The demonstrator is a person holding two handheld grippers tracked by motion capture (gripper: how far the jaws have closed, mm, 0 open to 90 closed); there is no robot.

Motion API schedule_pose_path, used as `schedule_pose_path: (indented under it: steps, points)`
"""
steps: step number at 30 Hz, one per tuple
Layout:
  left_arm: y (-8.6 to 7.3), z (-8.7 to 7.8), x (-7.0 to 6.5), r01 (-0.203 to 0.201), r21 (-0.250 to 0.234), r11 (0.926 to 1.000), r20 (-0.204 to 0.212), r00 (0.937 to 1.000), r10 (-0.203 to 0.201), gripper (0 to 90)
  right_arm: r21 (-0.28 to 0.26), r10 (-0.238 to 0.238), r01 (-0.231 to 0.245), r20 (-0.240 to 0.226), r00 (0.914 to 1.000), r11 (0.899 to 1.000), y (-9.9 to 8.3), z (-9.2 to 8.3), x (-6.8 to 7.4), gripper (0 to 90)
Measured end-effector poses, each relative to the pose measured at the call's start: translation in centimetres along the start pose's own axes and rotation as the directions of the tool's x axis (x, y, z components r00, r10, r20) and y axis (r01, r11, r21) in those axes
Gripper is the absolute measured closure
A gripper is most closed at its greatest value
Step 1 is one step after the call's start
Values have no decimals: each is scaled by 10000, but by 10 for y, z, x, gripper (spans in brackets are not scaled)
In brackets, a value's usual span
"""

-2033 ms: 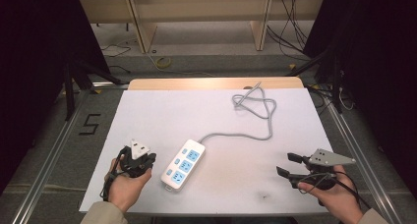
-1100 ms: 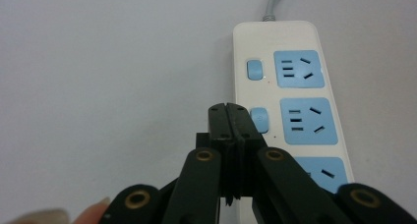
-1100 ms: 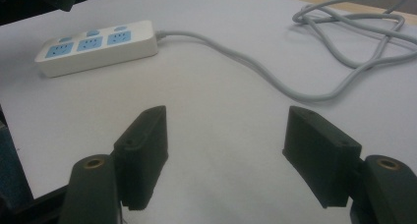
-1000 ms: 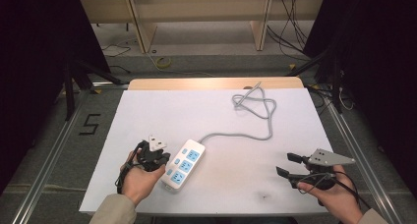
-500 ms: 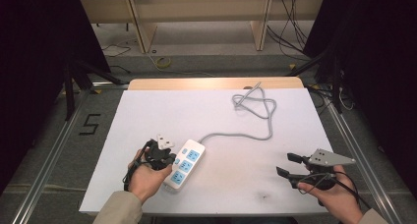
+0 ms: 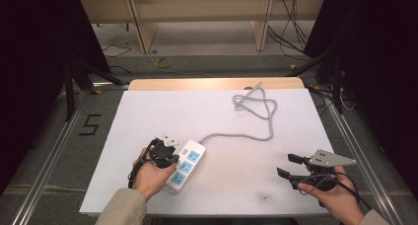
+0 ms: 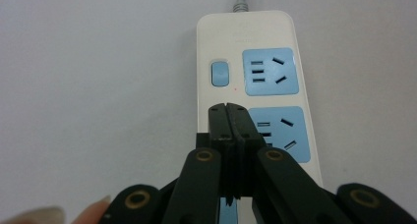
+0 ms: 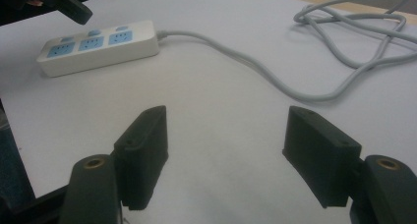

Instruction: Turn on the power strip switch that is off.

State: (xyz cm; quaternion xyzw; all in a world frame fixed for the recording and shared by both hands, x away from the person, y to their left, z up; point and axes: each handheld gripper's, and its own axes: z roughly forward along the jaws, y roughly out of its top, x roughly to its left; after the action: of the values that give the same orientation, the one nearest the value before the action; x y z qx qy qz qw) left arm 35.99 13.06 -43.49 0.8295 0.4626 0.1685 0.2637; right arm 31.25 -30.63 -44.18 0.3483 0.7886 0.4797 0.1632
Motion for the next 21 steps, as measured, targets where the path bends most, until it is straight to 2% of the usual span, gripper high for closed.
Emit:
schedule_pose_path:
  steps: [10,21]
  points:
    - [4,7,1,31,412,9991,81,10000,-34,900,25,-6,6,-5,10000,10000,0,0,0,337]
    - [6,11,1,82,600,9982,89,9999,-87,900,25,-10,10,-16,10000,10000,0,0,0,337]
